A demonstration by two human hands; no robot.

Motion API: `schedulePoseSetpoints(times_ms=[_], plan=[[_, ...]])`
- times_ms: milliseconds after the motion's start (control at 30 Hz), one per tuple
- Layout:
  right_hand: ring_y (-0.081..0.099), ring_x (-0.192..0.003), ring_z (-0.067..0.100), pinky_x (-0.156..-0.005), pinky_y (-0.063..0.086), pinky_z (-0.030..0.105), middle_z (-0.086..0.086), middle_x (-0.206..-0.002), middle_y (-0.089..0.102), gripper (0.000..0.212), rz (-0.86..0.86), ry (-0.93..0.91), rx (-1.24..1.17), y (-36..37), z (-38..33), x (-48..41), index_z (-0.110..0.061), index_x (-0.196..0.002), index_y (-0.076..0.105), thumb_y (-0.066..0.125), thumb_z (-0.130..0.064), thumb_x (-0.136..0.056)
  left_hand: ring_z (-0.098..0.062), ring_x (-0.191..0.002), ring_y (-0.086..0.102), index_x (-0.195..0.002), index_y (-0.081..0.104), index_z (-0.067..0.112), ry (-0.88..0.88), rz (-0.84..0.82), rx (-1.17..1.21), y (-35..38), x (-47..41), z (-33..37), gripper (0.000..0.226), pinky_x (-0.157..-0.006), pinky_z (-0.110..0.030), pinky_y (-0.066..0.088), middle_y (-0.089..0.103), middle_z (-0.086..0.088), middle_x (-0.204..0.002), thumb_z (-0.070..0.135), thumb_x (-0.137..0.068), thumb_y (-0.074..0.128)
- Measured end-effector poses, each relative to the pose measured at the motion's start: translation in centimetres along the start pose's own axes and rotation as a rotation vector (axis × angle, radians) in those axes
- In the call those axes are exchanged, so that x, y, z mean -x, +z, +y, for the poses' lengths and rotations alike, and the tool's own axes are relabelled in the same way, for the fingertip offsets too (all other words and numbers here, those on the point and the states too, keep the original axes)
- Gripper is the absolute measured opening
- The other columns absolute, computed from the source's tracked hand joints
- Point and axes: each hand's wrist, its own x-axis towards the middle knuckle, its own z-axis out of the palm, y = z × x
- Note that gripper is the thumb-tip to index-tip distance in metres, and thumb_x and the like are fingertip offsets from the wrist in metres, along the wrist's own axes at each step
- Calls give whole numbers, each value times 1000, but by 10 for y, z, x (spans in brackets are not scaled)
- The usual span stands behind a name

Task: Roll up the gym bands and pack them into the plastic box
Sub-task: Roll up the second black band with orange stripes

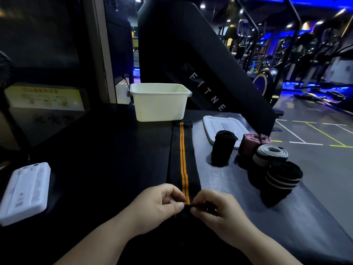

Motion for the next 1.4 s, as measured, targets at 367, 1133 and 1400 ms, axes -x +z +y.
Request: schedulePoseSetpoints(times_ms=[367, 1133, 1400], plan=[[61, -97, 4, -77, 46, 14, -22, -103, 61, 47, -114, -68, 37, -11, 3, -3, -43, -105, 65, 79, -60, -63, 4, -54, 57, -88, 66, 20, -55, 86, 33, 4, -6, 5, 2, -57, -13, 45, 60, 13, -53, 18, -89, 68], [64, -85, -1, -69, 44, 9, -28, -86, 64, 29, -92, -36, 73, -8, 7, -9, -49, -100, 61, 70, -55, -73, 3, -82, 62, -81, 70, 39, 18, 7, -280, -7, -10, -1, 9, -76, -20, 54, 66, 17, -86, 45, -86, 66], [62, -92, -3, -75, 45, 9, -22, -91, 65, 30, -169, -23, 111, -14, 5, -13, -38, -104, 67, 71, -51, -77, 1, -92, 54, -75, 69, 34, -33, 73, -337, 2, -22, -9, 20, -76, -14, 42, 48, 20, -101, 47, -89, 62]])
